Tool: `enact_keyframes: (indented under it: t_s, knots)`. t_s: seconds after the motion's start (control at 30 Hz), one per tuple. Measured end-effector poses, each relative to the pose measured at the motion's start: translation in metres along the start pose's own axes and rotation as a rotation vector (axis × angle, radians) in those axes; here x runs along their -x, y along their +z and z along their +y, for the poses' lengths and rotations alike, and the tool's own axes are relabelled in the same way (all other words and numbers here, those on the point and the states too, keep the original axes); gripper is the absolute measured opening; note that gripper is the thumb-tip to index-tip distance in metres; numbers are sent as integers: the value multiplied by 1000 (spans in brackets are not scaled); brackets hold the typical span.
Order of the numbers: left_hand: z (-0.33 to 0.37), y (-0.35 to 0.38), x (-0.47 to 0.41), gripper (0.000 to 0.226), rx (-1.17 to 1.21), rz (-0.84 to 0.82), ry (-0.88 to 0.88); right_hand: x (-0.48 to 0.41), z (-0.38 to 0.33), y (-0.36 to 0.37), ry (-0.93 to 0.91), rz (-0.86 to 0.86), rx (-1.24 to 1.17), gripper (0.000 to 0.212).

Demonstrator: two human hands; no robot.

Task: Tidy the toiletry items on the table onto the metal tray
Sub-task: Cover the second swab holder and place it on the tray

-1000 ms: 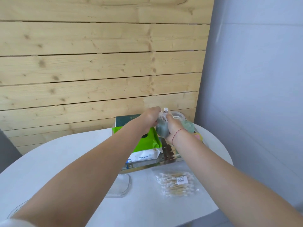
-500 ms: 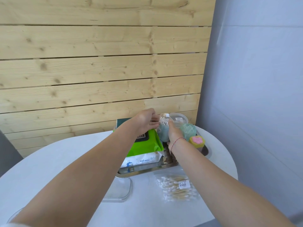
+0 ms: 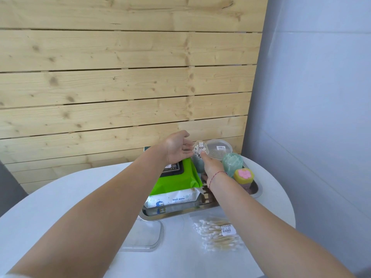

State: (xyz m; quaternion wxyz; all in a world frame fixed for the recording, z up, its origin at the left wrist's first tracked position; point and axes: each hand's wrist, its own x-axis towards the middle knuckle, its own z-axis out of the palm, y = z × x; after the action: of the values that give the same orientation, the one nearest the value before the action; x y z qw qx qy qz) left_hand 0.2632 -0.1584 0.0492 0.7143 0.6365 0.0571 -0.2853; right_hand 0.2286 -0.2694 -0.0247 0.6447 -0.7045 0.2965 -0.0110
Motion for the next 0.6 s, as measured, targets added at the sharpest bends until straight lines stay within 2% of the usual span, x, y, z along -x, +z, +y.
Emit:
enact_keyframes:
  t_s: [0.2,0.37,0.43,0.5,0.6]
  knots:
    - [2,-4,-4,49,71,-6,-3,0,-1,0,96,-127,-306,21]
    - [3,-9,-4,49,50,-2,1,1,-5,4,139,-101,-365,29]
    - [3,-10,-5,49,24,4,4,2,-7,4,180,-126,-457,19]
    - [4,-10,-7,49,-3,16,10,3,-6,3,196,-155,-498,19]
    - [6,-10,-9,49,-45,30,7,6,-7,3,186,-181,-542,32]
